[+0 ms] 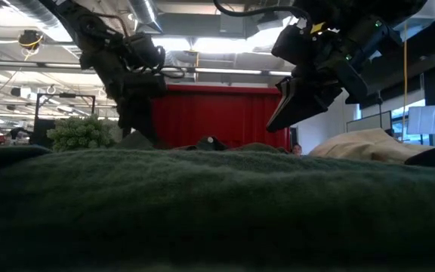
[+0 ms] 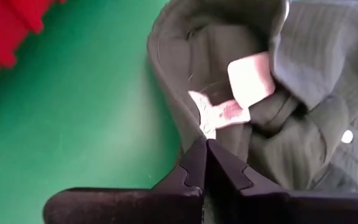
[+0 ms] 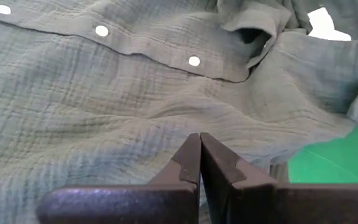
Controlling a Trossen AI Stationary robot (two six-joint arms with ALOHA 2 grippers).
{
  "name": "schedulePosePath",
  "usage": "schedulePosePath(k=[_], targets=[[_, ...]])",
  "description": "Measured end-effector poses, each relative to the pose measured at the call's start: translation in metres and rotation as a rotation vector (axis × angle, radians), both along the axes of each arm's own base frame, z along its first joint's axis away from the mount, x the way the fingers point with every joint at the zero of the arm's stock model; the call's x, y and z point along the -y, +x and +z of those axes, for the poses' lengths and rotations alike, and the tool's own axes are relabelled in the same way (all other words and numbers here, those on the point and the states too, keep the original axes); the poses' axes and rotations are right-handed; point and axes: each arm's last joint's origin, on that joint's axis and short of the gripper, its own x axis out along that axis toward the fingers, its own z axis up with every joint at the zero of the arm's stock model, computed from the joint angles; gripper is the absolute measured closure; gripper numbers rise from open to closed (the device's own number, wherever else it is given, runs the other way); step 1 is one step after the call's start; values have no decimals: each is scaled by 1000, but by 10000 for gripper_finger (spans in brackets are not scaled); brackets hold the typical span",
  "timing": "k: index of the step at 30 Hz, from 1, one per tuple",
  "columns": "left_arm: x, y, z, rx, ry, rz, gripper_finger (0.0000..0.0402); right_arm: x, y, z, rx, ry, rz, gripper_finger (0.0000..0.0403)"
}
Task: Fold laundry
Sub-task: Fold the green polo shirt
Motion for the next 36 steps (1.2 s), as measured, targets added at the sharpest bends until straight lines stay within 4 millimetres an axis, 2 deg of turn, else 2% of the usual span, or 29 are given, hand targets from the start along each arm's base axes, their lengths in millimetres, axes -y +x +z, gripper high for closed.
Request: schedulePosePath(k=[8, 20, 32, 36], targets=[[-6, 8, 21, -12, 97, -24, 401, 0, 0, 0, 0, 0, 0, 393], [-18, 15, 34, -5, 394, 51, 401, 0, 2, 2, 28, -6, -11, 393], [-21, 18, 38, 20, 452, 93, 401, 0, 3, 3, 47, 14, -30, 393], [-22, 18, 38, 17, 456, 100, 385, 0, 3, 3, 47, 11, -33, 393]])
